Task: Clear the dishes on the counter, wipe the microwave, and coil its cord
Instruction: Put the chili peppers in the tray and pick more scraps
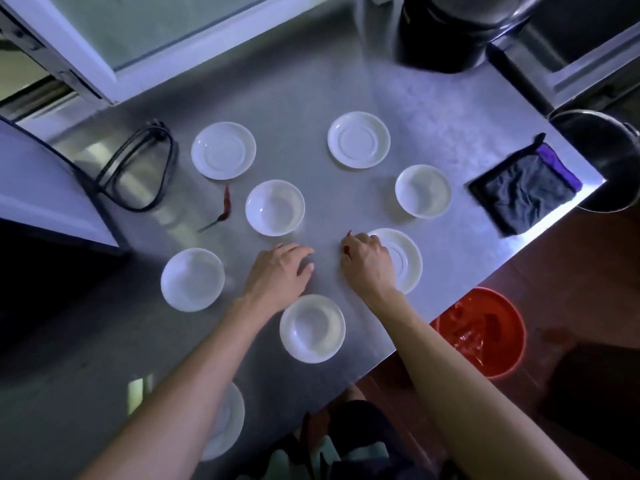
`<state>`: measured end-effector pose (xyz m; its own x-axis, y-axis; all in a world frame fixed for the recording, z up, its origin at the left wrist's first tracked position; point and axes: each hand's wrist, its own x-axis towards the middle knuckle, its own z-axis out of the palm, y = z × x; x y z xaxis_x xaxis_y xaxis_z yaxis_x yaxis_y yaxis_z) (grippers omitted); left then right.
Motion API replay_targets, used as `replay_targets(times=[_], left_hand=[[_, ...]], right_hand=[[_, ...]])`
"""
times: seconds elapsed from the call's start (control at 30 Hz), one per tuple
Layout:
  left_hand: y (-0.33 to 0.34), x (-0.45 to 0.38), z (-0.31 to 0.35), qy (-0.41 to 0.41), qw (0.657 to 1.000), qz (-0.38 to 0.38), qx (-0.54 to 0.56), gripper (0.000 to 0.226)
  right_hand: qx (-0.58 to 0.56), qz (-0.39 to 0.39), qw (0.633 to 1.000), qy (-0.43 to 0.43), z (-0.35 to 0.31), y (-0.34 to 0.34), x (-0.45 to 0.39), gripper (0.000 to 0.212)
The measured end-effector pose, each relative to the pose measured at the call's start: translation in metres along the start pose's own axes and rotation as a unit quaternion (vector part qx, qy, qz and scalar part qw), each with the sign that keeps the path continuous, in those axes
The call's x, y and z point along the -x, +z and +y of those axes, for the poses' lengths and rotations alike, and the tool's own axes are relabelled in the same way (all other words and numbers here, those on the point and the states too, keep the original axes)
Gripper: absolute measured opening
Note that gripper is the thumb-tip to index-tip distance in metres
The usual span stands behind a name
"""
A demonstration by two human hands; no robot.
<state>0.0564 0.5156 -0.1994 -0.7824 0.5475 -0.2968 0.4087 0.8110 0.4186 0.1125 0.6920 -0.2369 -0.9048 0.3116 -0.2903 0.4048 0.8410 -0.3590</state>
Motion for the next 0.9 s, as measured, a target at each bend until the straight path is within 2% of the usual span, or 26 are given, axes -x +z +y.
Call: replay_targets(times=[0.17,0.37,0.57,0.7,0.83,0.9], left_hand=[[0.000,-0.003,-0.007,0.004,1.000,-0.002,0.022,0.033],[-0.003,-0.002,-0.022,-0.002,0.999,0.000,0.039,0.031],[-0.006,0.002,-0.037,-0.002,0.999,-0.002,0.045,0.031],[-0.010,0.004,-0.044,-0.003,0.999,0.011,0.053,0.031],[-0.021,0.004,-0.051,-0.005,0.996,0.055,0.064,0.028],[-0.029,0.003,-0.056,-0.013,0.994,0.084,0.071,0.025]], right_hand=[[0.037,-0.004,0.999,-0.001,-0.003,0.001,-0.004,0.024],[0.063,0.012,0.998,-0.001,-0.013,0.010,-0.012,0.012],[0.037,0.034,0.998,0.044,-0.021,0.017,-0.016,0.014],[0.014,0.067,0.997,0.044,-0.025,0.011,-0.012,0.026],[-0.050,0.129,0.990,0.003,-0.038,-0.007,-0.011,0.010],[-0.078,0.138,0.987,-0.020,-0.052,-0.015,-0.015,0.013]])
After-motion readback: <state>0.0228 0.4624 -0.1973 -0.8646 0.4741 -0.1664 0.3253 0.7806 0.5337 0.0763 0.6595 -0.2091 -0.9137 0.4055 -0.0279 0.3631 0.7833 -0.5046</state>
